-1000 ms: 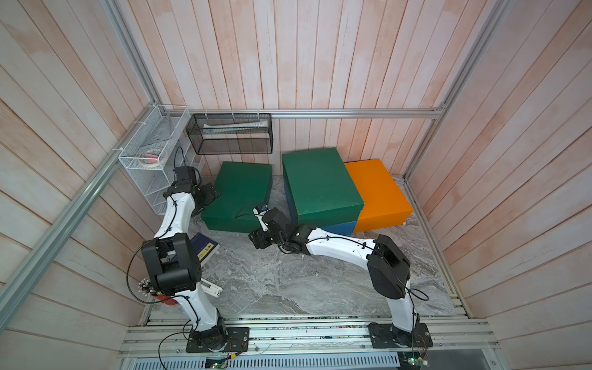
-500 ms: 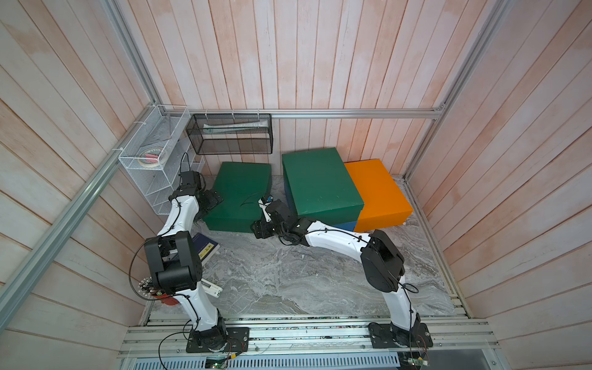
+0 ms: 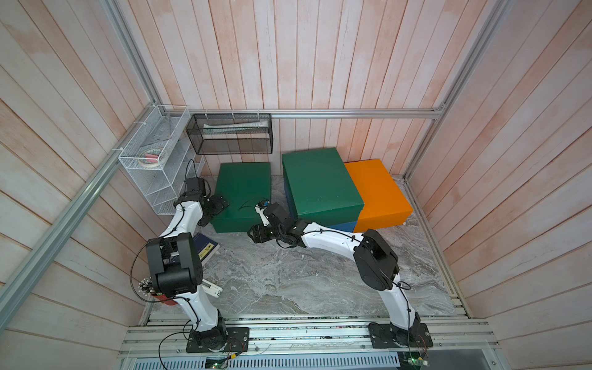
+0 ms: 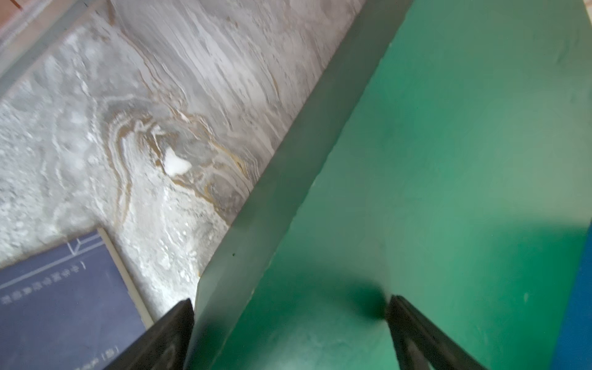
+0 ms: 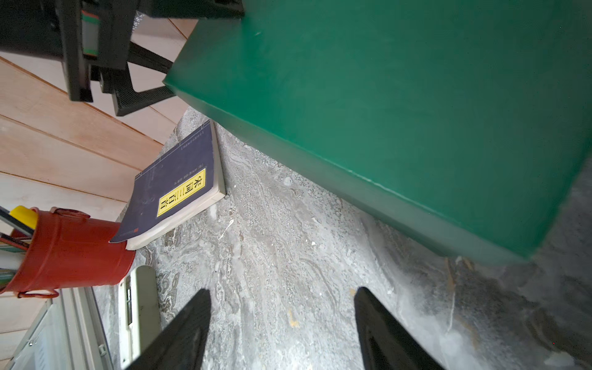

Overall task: Stack the shoeboxes
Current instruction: Pick up the shoebox from the center of the board.

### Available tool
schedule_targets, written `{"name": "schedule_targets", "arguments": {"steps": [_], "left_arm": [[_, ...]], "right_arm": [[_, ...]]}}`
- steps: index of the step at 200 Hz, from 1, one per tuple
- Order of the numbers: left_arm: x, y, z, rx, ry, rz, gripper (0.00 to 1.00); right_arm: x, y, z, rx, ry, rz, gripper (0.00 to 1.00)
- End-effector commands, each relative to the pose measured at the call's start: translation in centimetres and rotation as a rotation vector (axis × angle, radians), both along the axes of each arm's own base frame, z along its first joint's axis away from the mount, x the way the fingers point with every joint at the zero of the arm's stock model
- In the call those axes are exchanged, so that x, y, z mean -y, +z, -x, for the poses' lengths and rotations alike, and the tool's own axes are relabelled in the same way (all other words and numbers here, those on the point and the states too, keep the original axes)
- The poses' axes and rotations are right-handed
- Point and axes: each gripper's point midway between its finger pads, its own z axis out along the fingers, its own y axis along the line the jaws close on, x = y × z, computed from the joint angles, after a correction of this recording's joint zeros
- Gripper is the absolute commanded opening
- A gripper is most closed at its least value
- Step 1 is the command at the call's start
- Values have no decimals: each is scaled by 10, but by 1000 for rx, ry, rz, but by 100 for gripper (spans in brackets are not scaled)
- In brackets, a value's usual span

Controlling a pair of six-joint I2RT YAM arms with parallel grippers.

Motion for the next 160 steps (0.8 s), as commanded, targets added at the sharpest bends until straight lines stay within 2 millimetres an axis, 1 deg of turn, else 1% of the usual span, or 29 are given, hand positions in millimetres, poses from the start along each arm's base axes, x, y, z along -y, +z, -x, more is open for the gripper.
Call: {"name": "schedule_targets", "arguments": {"steps": [1, 31, 56, 75, 100, 124, 160], "left_arm": [[10, 5, 6, 18, -13, 27, 97], [5, 3, 5, -5, -14, -5, 97], [2, 6, 1, -3, -13, -18, 97], [2, 9, -2, 7, -14, -16, 97], [2, 11, -5, 10, -21, -15, 97], [3, 11, -7, 13, -27, -10, 98], [4, 8, -8, 10, -32, -3, 98]], "right_arm": [[-1, 2, 1, 6, -10, 8, 72], [23, 8, -16, 63, -110, 91, 74], [45, 18, -30, 101, -182, 108, 74], [54, 23, -41, 122, -214, 110, 74], [55, 23, -61, 118, -230, 107, 74], [51, 23, -79, 130, -230, 90, 74], [41, 18, -93, 105, -219, 33, 74]]}}
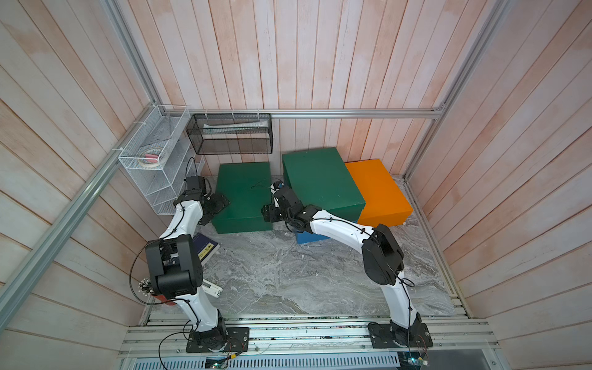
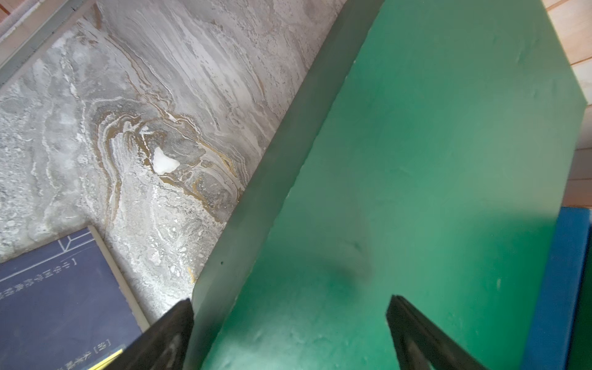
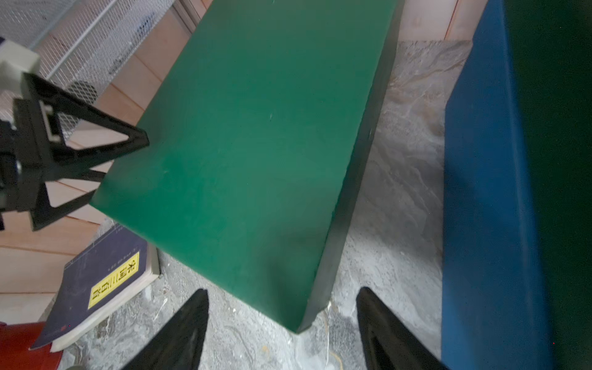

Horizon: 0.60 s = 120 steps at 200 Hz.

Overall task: Stack the shoeboxes
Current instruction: Pick up the shoebox from the center of the board.

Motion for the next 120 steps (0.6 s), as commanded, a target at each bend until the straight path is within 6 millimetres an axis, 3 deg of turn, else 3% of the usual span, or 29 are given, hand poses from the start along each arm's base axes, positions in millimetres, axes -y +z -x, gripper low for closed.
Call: {"name": "schedule_targets", "arguments": {"steps": [1, 62, 120], "left_arm": [[1, -3, -4, -8, -20, -5, 98], [3, -12, -3, -25, -21, 7, 100], [13, -15, 14, -17, -20, 56, 98]], "right_arm": [[-9, -19, -7, -26, 20, -7, 74], [-24, -42, -4, -102, 37, -25, 74], [-40, -47, 29, -130, 93, -20, 74]]}}
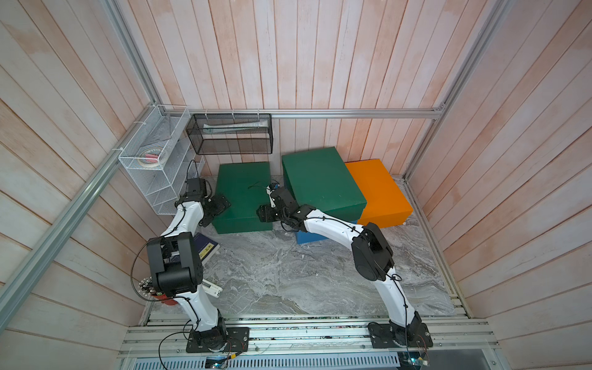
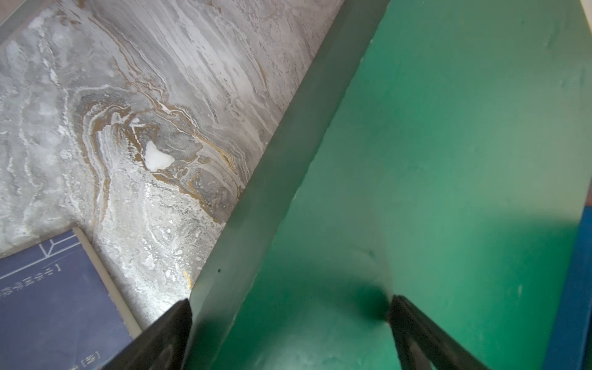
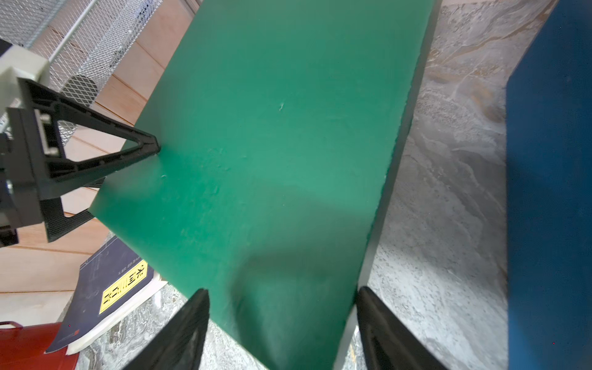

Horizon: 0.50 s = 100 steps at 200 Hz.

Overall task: Stack the shoeboxes
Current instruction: Pick up the shoebox from the center of the board.

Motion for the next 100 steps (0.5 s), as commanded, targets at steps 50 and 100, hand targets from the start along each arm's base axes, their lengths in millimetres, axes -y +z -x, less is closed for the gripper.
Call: {"name": "schedule_targets", "arguments": {"steps": [50, 100], "left_arm": [[12, 0, 35, -31, -3, 26, 98], [7, -1, 49, -55, 15, -4, 98]], "right_arm": [[-5, -15, 48, -68, 44, 6, 73], [-6, -12, 60, -60, 55, 23, 73]]}}
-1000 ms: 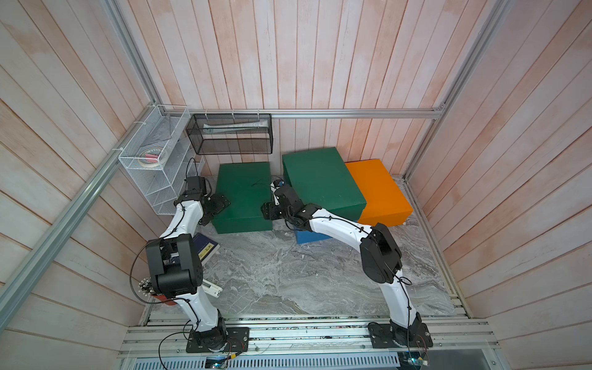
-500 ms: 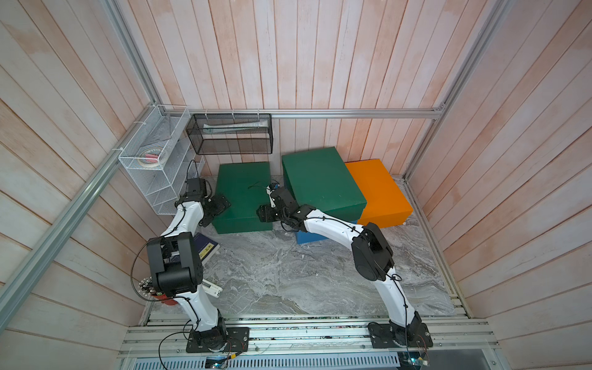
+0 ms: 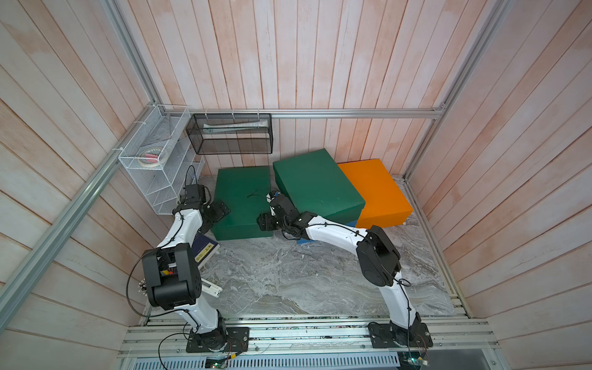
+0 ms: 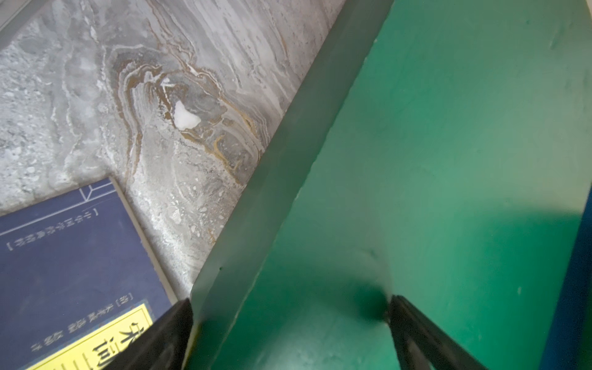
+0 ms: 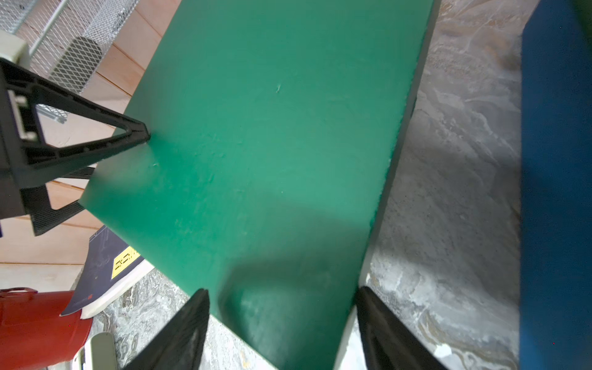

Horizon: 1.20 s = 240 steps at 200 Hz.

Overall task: Stack the shoeboxes
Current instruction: Pick up the shoebox from the center of the board.

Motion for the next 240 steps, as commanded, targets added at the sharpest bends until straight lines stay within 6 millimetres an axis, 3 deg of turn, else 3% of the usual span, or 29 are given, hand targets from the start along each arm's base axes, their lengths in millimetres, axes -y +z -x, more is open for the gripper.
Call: {"name": "schedule_targets", "arguments": {"steps": [1, 33, 81, 104, 135, 203, 240], "left_arm": [[4, -2, 14, -31, 2, 7, 98], [1, -3, 15, -35, 6, 11, 99], [0, 4, 9, -18, 4, 18, 99], [-1, 4, 7, -18, 4, 20, 99], [-8, 1, 11, -39, 29, -1, 100], [-24, 6, 1, 10, 45, 33, 100], [-22, 6, -5, 32, 35, 50, 100]], "right_arm": [[-11, -4, 22, -26, 43, 4, 73], [-8, -5, 7, -10, 38, 55, 75], [17, 20, -41, 44, -22, 74, 76], [13, 33, -52, 65, -16, 79, 75], [2, 35, -49, 70, -8, 100, 76], [-11, 3, -27, -10, -17, 116, 79], [-4, -6, -25, -19, -55, 151, 81]]}}
